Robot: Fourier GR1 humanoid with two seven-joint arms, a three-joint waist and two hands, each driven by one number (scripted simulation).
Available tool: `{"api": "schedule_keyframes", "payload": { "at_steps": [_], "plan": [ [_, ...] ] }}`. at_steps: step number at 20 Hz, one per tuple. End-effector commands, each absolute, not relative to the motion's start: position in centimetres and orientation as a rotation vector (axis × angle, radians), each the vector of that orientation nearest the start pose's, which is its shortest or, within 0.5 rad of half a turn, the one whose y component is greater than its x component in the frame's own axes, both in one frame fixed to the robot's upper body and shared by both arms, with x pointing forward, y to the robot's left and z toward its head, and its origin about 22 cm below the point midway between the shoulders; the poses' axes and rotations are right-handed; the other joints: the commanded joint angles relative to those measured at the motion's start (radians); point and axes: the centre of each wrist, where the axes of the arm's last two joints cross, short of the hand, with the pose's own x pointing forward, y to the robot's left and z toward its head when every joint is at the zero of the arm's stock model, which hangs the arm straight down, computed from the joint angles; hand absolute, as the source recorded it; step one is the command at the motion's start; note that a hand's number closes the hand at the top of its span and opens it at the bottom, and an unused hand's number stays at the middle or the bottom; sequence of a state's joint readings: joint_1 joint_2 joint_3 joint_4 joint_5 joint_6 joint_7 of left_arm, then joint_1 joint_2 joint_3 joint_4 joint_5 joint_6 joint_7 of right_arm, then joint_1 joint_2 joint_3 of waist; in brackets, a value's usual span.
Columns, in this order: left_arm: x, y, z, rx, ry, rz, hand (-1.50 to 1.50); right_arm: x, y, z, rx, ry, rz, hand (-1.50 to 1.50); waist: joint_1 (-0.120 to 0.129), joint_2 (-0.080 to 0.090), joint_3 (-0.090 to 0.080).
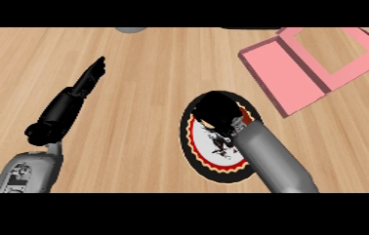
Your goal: Pick the cupcake from the plate and place it in the cardboard box
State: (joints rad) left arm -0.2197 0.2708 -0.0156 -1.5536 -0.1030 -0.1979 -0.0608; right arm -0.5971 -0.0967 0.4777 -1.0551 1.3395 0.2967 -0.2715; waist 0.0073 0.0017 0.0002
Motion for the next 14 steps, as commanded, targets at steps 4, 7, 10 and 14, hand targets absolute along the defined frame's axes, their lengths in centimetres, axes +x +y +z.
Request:
{"api": "schedule_keyframes", "payload": {
  "at_steps": [4,7,10,14],
  "plan": [
    [28.8,29.1,7.4,0.087,-1.76,-0.541,0.0,33.7,-11.6,0.4,-0.581,-1.551,2.125,1.5,-0.001,-0.001,0.0],
    [29.8,26.4,6.1,0.084,-1.746,-0.527,0.0,35.0,-9.5,2.8,-0.603,-1.667,2.092,1.5,-0.003,0.0,0.0],
    [29.9,27.0,8.4,0.085,-1.741,-0.563,0.0,35.8,-8.2,3.0,-0.681,-1.577,1.801,1.5,0.019,0.001,0.001],
    [30.3,25.6,7.3,0.038,-1.784,-0.577,0.0,39.2,-10.2,6.2,-0.797,-1.357,1.364,1.5,0.062,0.02,0.001]
  ]
}}
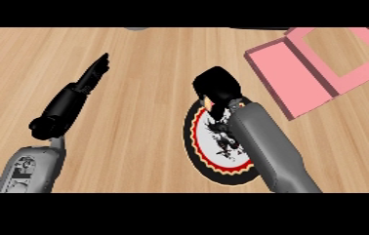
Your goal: Pick the cupcake from the plate and place it in the cardboard box
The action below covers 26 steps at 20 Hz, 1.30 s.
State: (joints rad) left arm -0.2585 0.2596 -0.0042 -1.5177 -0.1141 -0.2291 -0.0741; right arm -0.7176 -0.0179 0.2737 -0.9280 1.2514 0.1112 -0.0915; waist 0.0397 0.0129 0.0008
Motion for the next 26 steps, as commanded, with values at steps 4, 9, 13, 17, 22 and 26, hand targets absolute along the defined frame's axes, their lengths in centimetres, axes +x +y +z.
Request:
{"api": "schedule_keyframes", "payload": {
  "at_steps": [4,9,13,17,22,26],
  "plan": [
    [31.1,25.7,8.2,0.026,-1.786,-0.587,0.0,40.8,-7.7,8.8,-0.973,-1.404,1.206,1.5,0.058,0.01,0.0],
    [30.6,24.4,7.7,0.034,-1.779,-0.57,0.0,42.0,-4.6,12.8,-1.147,-1.497,1.184,1.5,0.024,-0.002,-0.001],
    [30.0,26.3,7.1,0.066,-1.756,-0.558,0.0,42.7,-3.7,16.9,-1.194,-1.524,0.962,1.5,0.005,-0.007,-0.001],
    [29.7,26.0,6.4,0.077,-1.758,-0.548,0.0,43.5,-4.9,19.6,-1.246,-1.485,0.645,1.5,-0.016,-0.01,-0.001],
    [29.4,27.0,6.2,0.093,-1.757,-0.549,0.0,45.2,-8.7,20.9,-1.35,-1.401,0.475,1.5,-0.021,-0.009,-0.001],
    [30.7,26.7,6.7,0.076,-1.764,-0.544,0.0,46.3,-11.2,22.3,-1.375,-1.385,0.35,1.5,-0.018,-0.003,-0.001]
  ]
}}
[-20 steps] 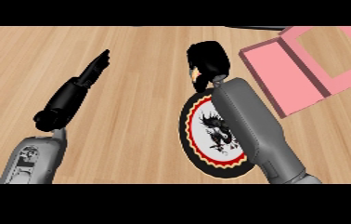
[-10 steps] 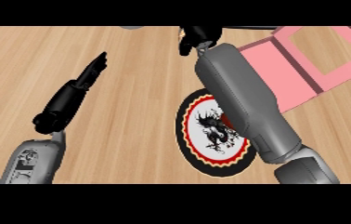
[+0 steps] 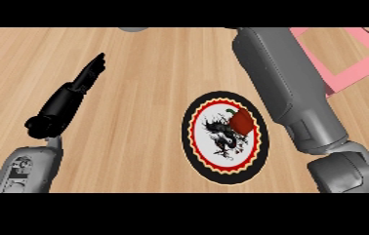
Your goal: Pick the cupcake from the plate and place it in the cardboard box
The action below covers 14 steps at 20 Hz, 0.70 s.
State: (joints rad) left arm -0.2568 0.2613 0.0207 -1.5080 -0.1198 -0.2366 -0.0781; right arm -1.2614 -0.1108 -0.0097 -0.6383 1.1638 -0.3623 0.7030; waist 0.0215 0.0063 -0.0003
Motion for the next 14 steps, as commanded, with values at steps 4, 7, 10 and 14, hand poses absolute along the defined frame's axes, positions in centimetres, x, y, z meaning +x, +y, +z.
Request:
{"api": "schedule_keyframes", "payload": {
  "at_steps": [4,7,10,14],
  "plan": [
    [29.0,26.3,7.0,0.071,-1.756,-0.538,0.0,47.1,-17.6,20.8,-1.417,-1.315,0.364,1.5,0.0,-0.002,0.001],
    [29.9,26.3,6.9,0.097,-1.749,-0.536,0.0,47.4,-20.2,21.5,-1.39,-1.201,0.503,1.5,-0.011,-0.003,0.0],
    [28.6,26.7,6.9,0.082,-1.755,-0.551,0.0,47.6,-23.0,19.7,-1.329,-1.053,0.557,1.5,0.008,0.0,0.001],
    [29.1,26.5,5.7,0.063,-1.769,-0.547,0.0,47.2,-27.3,18.7,-1.173,-0.955,0.598,1.5,0.001,0.005,0.001]
  ]
}}
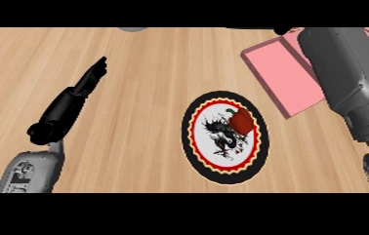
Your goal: Pick the cupcake from the plate and place it in the cardboard box
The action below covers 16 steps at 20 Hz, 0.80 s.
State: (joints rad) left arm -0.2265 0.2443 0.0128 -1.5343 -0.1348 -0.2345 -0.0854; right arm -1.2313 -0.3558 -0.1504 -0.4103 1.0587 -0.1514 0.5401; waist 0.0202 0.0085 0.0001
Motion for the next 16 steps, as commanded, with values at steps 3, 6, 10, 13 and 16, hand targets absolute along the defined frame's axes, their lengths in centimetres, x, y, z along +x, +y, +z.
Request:
{"api": "schedule_keyframes", "payload": {
  "at_steps": [3,6,10,13,16],
  "plan": [
    [28.9,26.9,6.3,0.079,-1.768,-0.555,0.0,46.8,-28.8,16.6,-1.121,-0.937,0.631,1.5,0.01,0.003,0.001],
    [30.6,25.9,7.9,0.091,-1.769,-0.536,0.0,46.3,-31.5,17.2,-1.07,-0.805,0.722,1.5,-0.002,0.001,0.0],
    [30.0,26.0,6.7,0.083,-1.759,-0.549,0.0,46.1,-31.1,14.9,-0.928,-0.815,0.775,-1.5,0.002,0.0,0.001],
    [29.6,27.0,5.0,0.098,-1.755,-0.515,0.0,45.8,-31.2,14.0,-0.864,-0.911,0.823,-1.5,-0.011,-0.005,0.0],
    [30.1,25.4,7.1,0.086,-1.761,-0.546,0.0,45.9,-31.5,15.4,-0.876,-1.113,0.73,-1.5,-0.001,-0.001,0.001]
  ]
}}
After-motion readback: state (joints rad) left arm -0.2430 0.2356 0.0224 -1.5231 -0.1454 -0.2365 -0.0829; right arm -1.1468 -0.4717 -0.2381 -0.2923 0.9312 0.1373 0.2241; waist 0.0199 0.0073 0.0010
